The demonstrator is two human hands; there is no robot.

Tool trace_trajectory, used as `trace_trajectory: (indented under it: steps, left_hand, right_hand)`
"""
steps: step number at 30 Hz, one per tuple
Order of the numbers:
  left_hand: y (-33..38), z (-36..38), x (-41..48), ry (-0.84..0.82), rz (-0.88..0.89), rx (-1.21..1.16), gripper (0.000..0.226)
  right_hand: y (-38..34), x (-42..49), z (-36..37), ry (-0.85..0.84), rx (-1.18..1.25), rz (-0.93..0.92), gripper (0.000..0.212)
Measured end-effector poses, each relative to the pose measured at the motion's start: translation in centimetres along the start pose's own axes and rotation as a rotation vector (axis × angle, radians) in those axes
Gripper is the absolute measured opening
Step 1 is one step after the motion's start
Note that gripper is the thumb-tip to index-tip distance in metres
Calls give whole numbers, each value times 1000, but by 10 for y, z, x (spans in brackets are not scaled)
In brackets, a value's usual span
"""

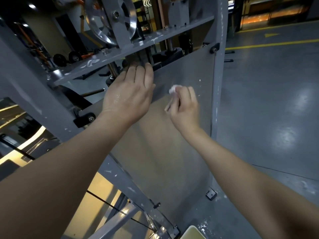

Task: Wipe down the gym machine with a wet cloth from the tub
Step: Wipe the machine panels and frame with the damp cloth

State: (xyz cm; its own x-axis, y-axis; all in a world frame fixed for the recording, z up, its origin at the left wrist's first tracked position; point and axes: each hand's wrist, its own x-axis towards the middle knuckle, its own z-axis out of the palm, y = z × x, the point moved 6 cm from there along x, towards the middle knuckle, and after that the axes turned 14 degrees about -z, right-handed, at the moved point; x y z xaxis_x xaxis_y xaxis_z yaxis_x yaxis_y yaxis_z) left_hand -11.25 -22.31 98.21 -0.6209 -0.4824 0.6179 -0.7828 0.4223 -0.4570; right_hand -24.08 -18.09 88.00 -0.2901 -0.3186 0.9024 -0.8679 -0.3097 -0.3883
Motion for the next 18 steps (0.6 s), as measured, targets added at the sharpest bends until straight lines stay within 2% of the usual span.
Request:
trace_trajectory:
  steps: [3,5,9,11,15,16,18]
  left_hand:
    - [1,-2,0,-11,9,-5,54]
    - [0,-3,-1,-1,5,0,53]
    - [0,-1,-1,3,2,8,52]
    - [0,-1,0,0,3,7,52]
    - [0,-3,0,-1,-1,11,53]
    - [0,-3,0,-2,0,6,53]
    - [0,-3,1,-4,5,1,53]
  right_hand:
    - [-19,47,-7,70,-66,-95,21]
    - [-11,33,-5,20,-85,-120,20]
    - [13,-28,-3,-129,-68,-14,15]
    - [6,-4,-6,-73,-16,3,13]
    - [-10,56,-15,96,-65,-42,18]
    - [-12,50,-12,98,-74,-51,17]
    - [-14,13,4,-13,-64,-114,19]
